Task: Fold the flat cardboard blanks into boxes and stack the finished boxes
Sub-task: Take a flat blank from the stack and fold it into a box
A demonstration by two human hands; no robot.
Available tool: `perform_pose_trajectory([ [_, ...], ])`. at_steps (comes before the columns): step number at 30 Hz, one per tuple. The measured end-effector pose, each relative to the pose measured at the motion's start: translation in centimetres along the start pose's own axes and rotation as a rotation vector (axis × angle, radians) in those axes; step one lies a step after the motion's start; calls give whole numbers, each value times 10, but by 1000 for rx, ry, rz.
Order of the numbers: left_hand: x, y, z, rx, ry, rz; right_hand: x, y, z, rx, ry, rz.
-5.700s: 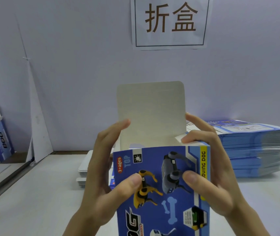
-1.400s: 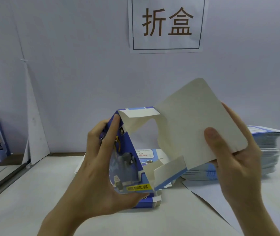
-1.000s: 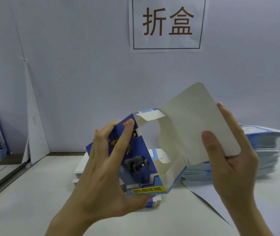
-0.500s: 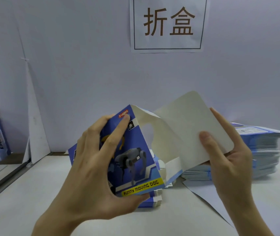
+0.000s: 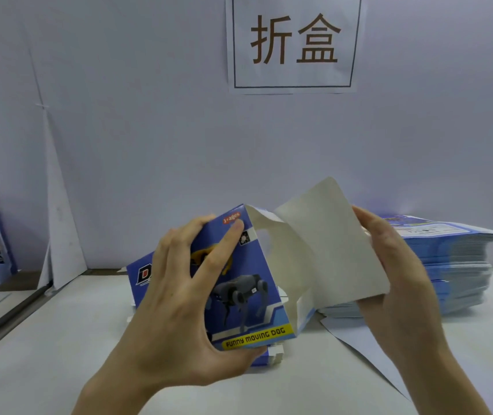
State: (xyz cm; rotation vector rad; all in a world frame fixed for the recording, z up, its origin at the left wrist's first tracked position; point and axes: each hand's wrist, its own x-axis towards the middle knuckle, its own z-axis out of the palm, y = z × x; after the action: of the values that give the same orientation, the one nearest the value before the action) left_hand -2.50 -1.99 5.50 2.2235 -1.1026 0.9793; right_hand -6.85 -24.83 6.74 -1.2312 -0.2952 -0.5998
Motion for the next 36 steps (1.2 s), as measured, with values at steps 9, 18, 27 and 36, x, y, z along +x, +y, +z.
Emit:
perform_pose_trajectory([
  [9,-2,0,3,-37,12,29,1,2,-1,-45,-41,314],
  [18,-1,1,6,-63,-42,47,4,-4,-13,-284,-30,261],
  [27,-1,-5,6,-3,-25,45,3,-1,-4,-383,28,163],
  [36,0,-3,6,43,2,39,3,1,-9,-365,41,190],
])
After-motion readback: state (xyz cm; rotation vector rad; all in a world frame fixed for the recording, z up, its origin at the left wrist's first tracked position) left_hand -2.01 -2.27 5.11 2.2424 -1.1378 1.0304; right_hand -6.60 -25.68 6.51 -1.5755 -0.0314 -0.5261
